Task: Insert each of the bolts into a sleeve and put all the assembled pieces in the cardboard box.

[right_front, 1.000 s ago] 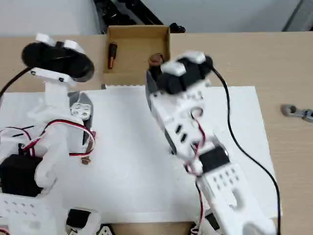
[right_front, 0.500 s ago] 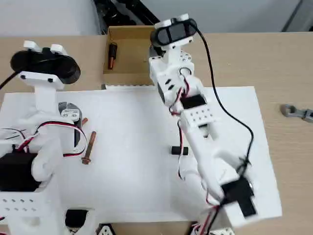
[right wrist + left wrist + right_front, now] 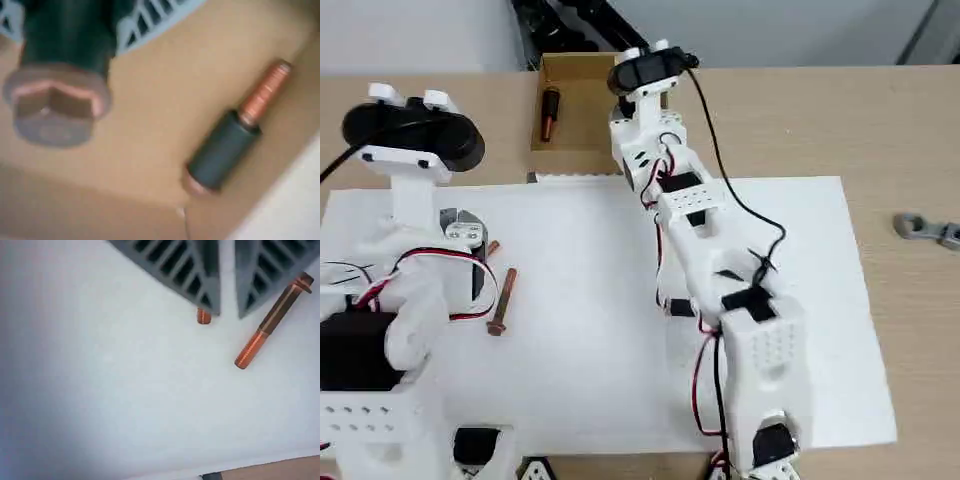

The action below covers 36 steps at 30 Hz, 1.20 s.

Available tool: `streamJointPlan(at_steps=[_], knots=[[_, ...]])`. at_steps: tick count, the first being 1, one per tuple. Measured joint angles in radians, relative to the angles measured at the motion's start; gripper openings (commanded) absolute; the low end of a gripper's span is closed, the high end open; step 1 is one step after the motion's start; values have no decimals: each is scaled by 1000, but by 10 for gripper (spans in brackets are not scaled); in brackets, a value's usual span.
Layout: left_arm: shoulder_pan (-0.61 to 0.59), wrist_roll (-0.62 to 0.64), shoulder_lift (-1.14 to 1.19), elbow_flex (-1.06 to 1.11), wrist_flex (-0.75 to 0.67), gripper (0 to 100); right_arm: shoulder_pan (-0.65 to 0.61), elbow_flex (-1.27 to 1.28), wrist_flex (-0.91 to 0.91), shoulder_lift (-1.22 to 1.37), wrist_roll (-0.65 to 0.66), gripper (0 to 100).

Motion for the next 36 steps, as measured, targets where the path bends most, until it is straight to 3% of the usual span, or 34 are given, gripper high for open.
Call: streamJointPlan(at_steps=[5, 16, 19, 21, 29, 36], knots=[[0, 0, 0, 12, 0, 7, 0, -38, 0, 81, 0, 210], [-2, 0, 2, 175, 0, 13, -2, -69, 75, 80, 0, 202], [-34, 0, 2, 175, 0, 59, -2, -69, 110, 44, -2, 93], [-71, 0, 2, 175, 0, 79, 2, -69, 172, -12, -21, 0], [-110, -26, 40, 178, 64, 82, 12, -69, 597, -252, -46, 6], [-110, -66, 284, 186, 74, 82, 15, -69, 876, -448, -68, 6]])
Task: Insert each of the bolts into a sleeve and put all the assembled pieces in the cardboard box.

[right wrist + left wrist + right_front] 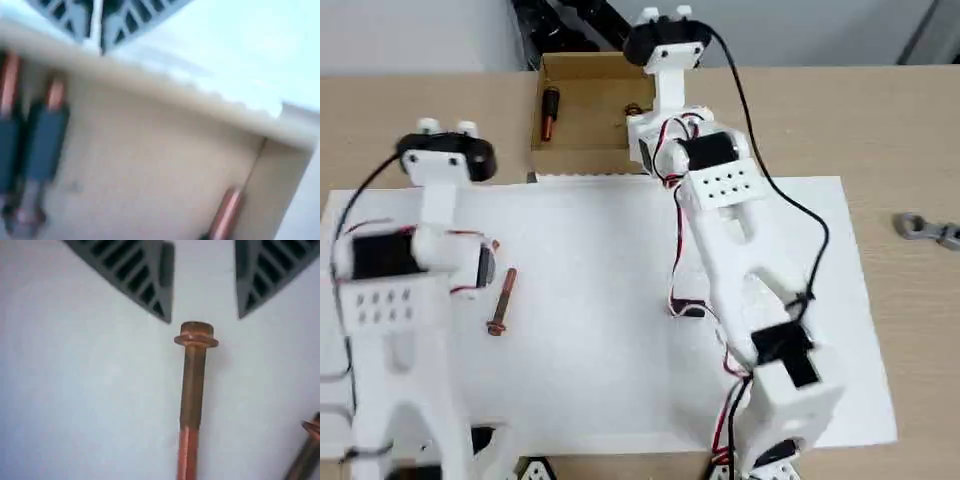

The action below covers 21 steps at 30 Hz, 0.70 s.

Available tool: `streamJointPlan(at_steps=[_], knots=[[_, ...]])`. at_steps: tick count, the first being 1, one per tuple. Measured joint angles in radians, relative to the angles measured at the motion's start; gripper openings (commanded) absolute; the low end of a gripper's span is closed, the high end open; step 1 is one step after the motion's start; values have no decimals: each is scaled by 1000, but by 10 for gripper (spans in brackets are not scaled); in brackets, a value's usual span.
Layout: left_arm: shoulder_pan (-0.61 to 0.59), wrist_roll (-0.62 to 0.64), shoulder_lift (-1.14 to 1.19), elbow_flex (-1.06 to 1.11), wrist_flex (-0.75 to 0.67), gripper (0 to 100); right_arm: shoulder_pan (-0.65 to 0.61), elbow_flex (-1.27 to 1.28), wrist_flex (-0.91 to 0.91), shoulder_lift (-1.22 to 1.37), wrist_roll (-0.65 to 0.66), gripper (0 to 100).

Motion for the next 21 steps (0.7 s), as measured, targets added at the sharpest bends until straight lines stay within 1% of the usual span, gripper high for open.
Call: streamJointPlan(at_steps=[6, 11, 14, 16, 21], knots=[[-2, -28, 189, 0, -23, 83, 2, 0, 272, -198, 0, 7], [-3, -28, 279, 12, -75, 83, 2, 0, 465, -368, 0, 7], [-3, -28, 310, 60, -124, 83, 2, 0, 520, -442, 0, 7], [-3, -28, 311, 120, -164, 83, 9, 18, 525, -486, 0, 7], [-3, -28, 311, 261, -275, 84, 37, 180, 491, -592, 0, 7]])
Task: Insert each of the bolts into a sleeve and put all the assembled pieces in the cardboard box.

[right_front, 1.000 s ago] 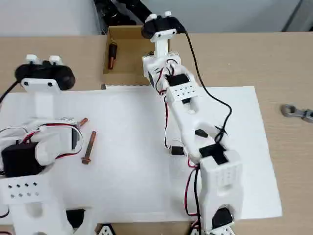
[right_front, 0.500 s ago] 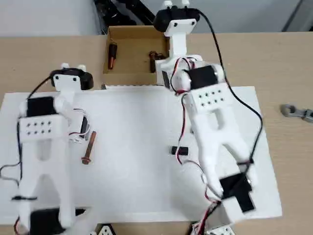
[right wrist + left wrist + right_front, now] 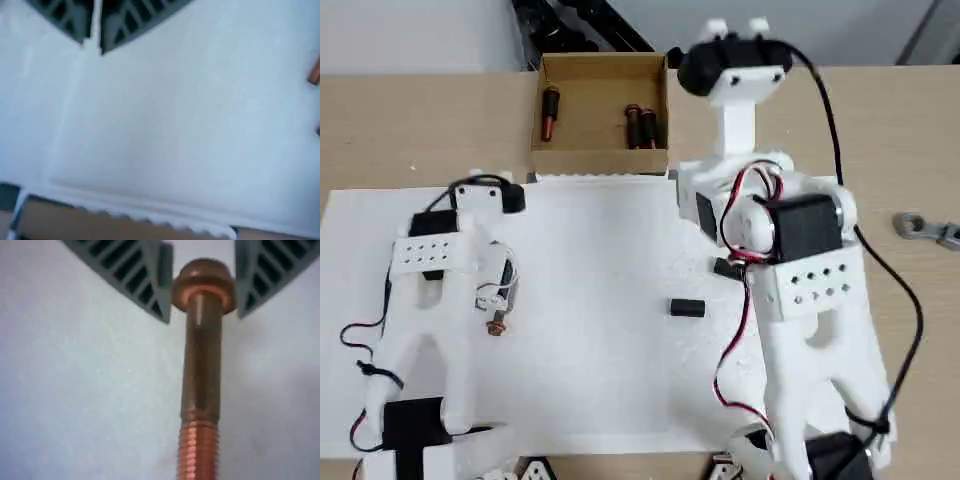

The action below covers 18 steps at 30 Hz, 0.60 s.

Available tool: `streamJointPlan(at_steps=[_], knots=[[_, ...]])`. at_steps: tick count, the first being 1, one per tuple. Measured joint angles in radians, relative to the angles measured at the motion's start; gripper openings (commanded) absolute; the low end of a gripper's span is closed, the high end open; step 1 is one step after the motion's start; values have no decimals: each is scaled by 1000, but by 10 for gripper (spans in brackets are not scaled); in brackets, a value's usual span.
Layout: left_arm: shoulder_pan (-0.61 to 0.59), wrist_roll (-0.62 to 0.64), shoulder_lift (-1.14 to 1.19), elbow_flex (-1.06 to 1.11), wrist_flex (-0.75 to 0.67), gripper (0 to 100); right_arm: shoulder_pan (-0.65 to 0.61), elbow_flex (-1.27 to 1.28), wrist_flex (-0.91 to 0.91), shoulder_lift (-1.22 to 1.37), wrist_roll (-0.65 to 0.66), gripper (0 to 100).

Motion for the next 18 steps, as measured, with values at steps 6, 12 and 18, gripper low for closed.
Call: streamJointPlan(at_steps=[6, 12, 18], knots=[[0, 0, 0, 61, -69, 84, 12, 276, -153, -181, 0, 7], [-3, 0, 12, 115, -153, 84, 11, 526, -276, -388, 0, 7], [-3, 0, 12, 173, -210, 84, 9, 647, -288, -525, 0, 6]])
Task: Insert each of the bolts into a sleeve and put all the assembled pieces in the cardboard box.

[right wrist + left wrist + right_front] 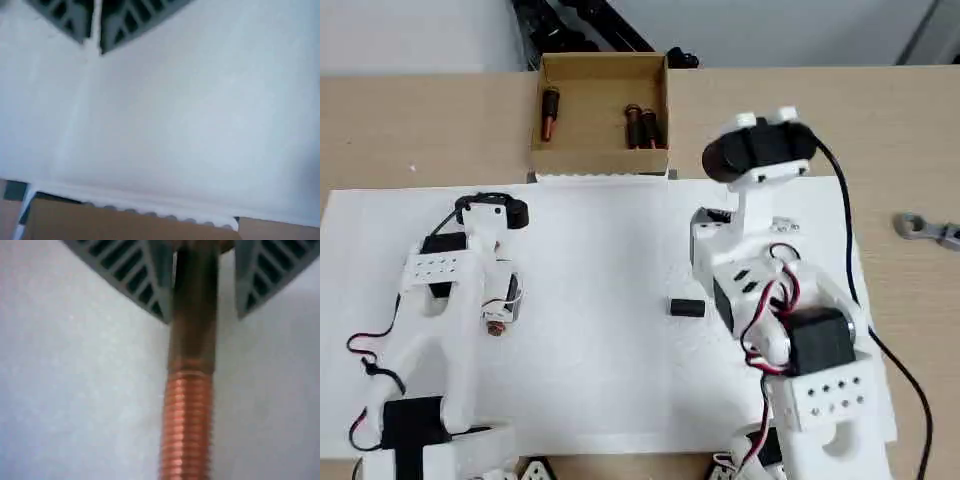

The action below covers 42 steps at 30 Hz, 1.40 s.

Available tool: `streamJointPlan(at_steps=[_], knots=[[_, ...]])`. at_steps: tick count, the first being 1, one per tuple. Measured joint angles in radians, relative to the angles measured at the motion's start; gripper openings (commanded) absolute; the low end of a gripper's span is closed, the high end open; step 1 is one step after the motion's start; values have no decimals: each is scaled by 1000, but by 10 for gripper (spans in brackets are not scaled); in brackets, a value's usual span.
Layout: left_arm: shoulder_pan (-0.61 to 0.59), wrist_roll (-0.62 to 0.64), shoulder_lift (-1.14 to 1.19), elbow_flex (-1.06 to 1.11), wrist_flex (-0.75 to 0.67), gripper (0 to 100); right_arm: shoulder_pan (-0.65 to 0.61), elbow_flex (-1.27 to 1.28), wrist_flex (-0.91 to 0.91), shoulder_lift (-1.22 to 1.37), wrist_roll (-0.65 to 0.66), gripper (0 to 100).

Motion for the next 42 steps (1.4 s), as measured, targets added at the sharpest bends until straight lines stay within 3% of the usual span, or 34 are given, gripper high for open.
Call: streamJointPlan(at_steps=[5, 9, 22, 28, 35, 42], knots=[[2, 0, -14, 54, -57, 77, 0, 31, 0, -48, 0, 6], [3, 0, -18, 86, -87, 4, 0, 31, 0, -55, 0, 6], [9, -12, -18, 78, -78, 7, 0, 35, 0, -57, 0, 6], [54, -78, -12, -28, 63, 7, 0, 37, 0, -57, 0, 6], [150, -232, -198, -222, 298, 7, 0, 37, 0, -57, 0, 6], [161, -543, -284, -387, 477, 6, 0, 37, 0, -57, 0, 6]])
